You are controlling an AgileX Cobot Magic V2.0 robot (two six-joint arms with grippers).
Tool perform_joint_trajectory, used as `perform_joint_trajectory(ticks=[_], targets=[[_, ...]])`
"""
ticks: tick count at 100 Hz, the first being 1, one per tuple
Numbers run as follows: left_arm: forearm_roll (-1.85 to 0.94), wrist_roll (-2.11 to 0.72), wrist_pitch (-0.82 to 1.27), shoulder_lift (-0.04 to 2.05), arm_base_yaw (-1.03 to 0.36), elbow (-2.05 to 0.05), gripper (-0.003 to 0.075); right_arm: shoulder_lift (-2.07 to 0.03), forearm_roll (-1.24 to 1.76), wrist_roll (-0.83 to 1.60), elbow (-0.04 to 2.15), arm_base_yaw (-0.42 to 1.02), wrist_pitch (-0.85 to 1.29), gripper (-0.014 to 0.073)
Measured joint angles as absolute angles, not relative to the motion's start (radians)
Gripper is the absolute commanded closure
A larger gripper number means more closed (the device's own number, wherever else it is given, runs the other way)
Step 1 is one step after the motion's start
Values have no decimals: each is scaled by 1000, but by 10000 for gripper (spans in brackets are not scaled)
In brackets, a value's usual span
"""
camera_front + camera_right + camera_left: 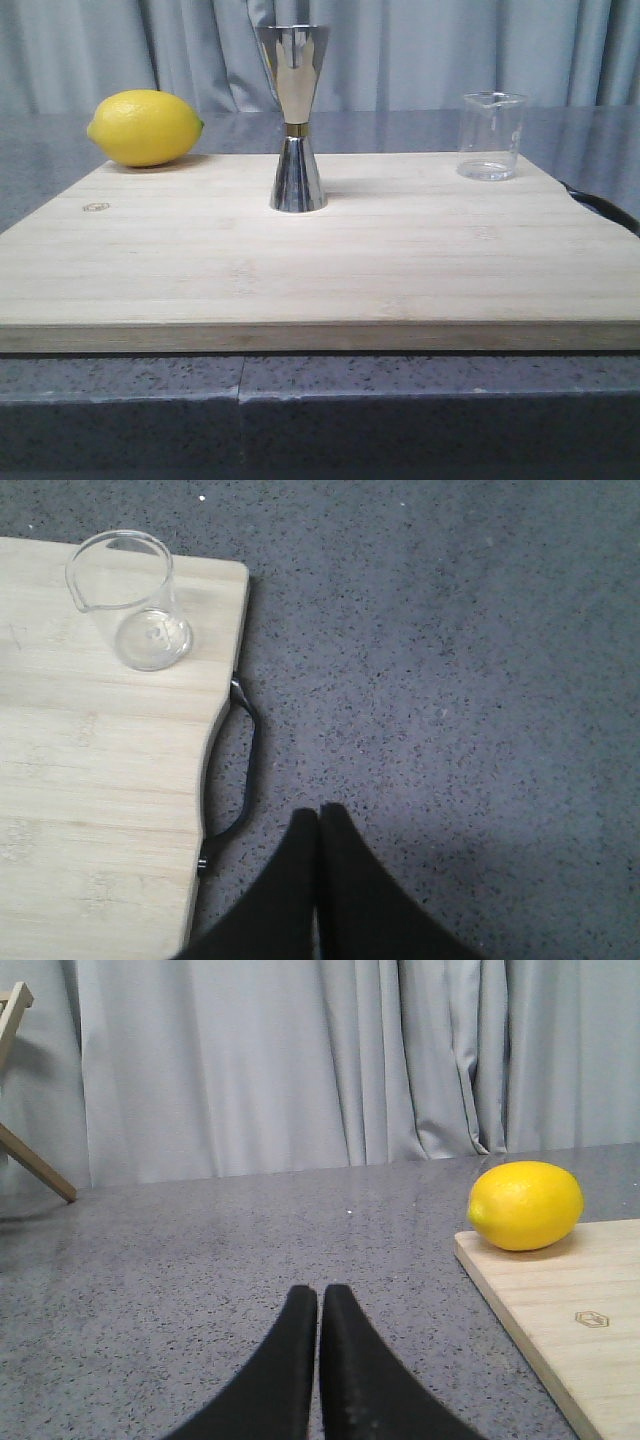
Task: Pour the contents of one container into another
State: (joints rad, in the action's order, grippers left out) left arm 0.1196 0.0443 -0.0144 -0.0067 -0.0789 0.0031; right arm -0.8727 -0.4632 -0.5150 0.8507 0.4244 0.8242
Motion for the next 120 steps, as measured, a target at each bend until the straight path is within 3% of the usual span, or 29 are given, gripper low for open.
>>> perform_joint_trajectory(ticks=[95,120], targets=[[116,44,-16,-7,-79,3,739,-841,-467,-515,843,414,817,665],[116,43,-16,-7,-79,3,739,-598,-427,-515,639,233,503,665]])
